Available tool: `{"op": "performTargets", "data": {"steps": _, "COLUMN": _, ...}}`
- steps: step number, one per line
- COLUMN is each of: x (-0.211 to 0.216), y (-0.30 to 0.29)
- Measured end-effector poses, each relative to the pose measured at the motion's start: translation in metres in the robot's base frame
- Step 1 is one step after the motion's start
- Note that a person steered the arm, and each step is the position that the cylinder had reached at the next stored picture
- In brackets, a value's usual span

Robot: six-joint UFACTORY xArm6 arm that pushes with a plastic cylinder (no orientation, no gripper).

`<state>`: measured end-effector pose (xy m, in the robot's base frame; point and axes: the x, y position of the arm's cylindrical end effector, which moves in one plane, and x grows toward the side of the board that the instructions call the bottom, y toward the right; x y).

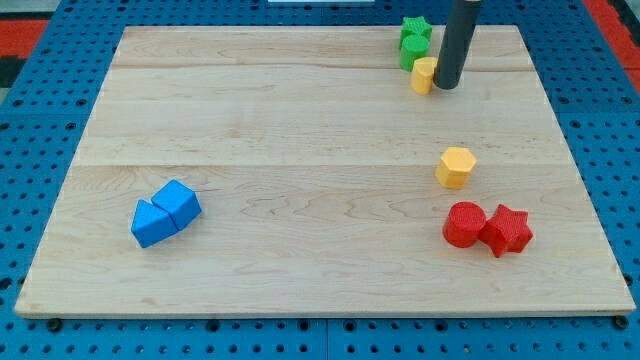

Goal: Put the yellow hexagon below the yellow heart

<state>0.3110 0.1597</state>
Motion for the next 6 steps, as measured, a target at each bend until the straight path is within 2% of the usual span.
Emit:
{"op": "performTargets", "data": {"steps": 2, "x": -0.014, "y": -0.008}}
{"op": "performTargets", "data": {"steps": 3, "x": 0.011, "y": -0.008}}
{"op": "performTargets", "data": {"steps": 4, "x": 0.062, "y": -0.008}}
{"op": "performTargets", "data": {"steps": 6, "x": 0.121, "y": 0.034}}
